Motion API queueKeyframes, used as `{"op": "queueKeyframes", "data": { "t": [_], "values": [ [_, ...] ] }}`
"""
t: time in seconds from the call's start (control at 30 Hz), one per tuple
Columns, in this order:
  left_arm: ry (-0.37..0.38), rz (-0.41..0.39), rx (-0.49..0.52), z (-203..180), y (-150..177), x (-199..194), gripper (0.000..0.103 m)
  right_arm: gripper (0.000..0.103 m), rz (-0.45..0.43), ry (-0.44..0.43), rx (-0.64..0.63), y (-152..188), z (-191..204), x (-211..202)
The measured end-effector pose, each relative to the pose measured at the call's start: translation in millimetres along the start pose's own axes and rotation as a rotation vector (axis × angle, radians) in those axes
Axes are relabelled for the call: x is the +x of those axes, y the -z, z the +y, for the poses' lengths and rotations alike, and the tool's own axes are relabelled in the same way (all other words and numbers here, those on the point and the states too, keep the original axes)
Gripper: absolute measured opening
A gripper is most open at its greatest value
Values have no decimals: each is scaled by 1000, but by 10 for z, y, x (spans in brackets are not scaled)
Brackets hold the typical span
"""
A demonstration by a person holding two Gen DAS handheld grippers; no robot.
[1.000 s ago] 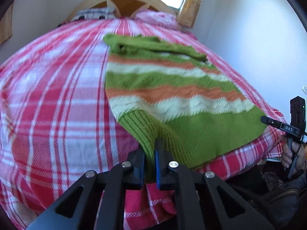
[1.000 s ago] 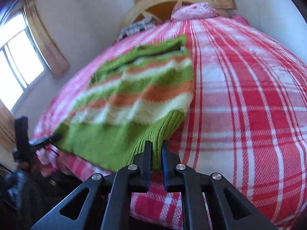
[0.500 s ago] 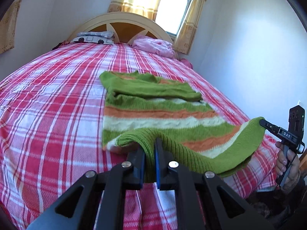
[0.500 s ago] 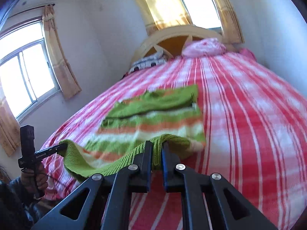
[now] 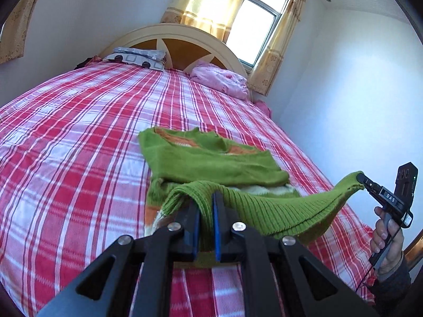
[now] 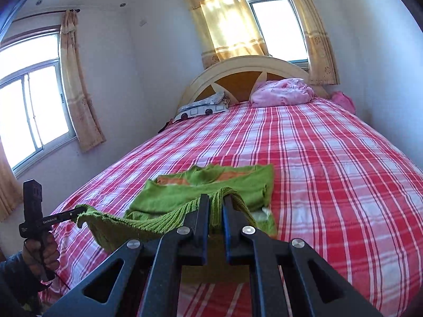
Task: Fold small clothes
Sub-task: 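Lift the hem with both tools and fold it over toward the collar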
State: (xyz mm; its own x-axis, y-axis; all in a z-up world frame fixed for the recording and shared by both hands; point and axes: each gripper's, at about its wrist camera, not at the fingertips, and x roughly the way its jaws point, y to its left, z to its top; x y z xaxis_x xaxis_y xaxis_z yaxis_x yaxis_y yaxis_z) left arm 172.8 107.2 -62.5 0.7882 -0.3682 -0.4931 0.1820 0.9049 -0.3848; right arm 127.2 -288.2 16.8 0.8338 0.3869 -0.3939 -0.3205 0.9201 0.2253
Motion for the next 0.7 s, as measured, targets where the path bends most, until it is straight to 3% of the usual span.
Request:
{"op": "queueKeyframes", "data": {
  "t": [0.27,0.7],
  "values": [
    [-25,-16,-10,111,-328,275,9,8,-12,8,-17,-326,-76,365],
    [-52,12,-30,346,-893,963,9,8,73,50,-5,-740,-363,1375]
  ]
}}
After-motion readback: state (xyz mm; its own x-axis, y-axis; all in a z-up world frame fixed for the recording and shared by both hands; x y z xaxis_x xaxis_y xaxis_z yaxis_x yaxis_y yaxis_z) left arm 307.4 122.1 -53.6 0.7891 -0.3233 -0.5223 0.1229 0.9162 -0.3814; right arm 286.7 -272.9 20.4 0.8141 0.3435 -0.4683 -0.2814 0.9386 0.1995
